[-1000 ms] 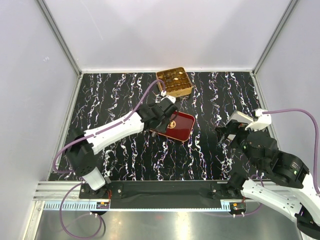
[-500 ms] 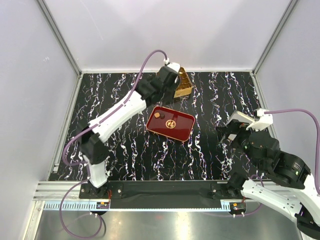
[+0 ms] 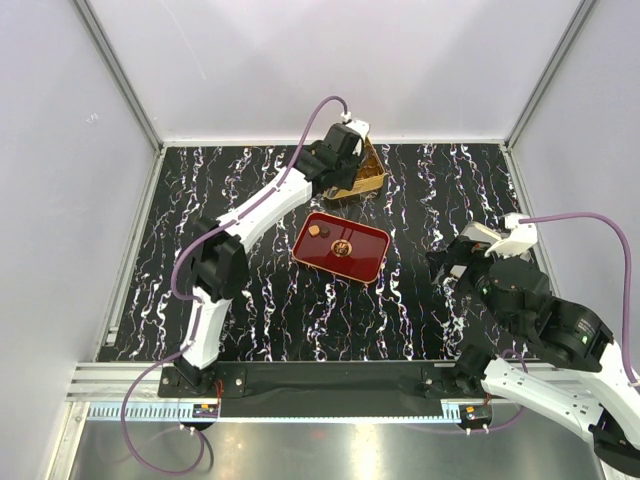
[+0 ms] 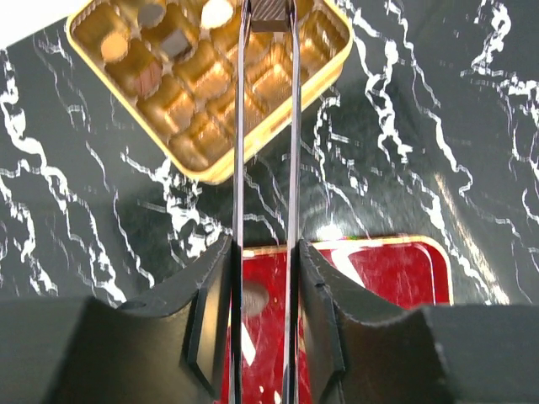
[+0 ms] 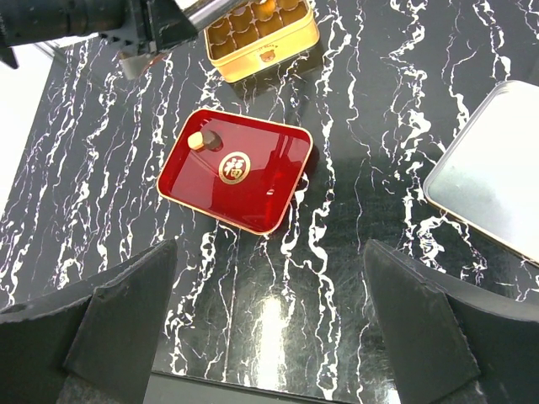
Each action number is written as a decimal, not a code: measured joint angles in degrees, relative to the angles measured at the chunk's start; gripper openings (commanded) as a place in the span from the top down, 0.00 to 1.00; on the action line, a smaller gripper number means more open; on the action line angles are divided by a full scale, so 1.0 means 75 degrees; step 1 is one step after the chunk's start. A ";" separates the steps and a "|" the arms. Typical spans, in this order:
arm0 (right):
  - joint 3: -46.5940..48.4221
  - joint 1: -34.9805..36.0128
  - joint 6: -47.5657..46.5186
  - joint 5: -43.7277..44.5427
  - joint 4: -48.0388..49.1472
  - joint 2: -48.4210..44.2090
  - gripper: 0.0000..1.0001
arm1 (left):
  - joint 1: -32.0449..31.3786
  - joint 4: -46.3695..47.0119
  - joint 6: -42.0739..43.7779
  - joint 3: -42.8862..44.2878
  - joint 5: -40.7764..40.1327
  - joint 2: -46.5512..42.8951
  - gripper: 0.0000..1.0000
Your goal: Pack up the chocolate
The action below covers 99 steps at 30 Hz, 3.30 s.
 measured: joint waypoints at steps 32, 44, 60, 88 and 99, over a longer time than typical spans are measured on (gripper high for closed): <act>-0.0175 0.0000 -0.0047 0.0219 0.0087 0.0070 0.00 | 0.0493 0.1303 0.0478 0.0790 0.0207 0.1527 0.60; -0.0216 0.0000 -0.0070 0.0224 0.0085 0.0070 0.00 | 0.0487 0.1230 0.0501 0.0702 0.0423 0.1338 0.61; -0.0213 0.0000 -0.0058 0.0204 -0.0064 -0.0079 0.00 | -0.0058 -0.0146 -0.0367 -0.3156 -0.0131 -0.3395 0.62; -0.0131 0.0000 0.0023 0.0064 -0.0323 -0.0277 0.00 | -0.0866 -0.0819 -0.1134 -0.5167 -0.0679 -0.3544 0.60; -0.0128 0.0000 0.0029 0.0061 -0.0321 -0.0268 0.00 | -0.0871 -0.0933 -0.1157 -0.5182 -0.0670 -0.3544 0.59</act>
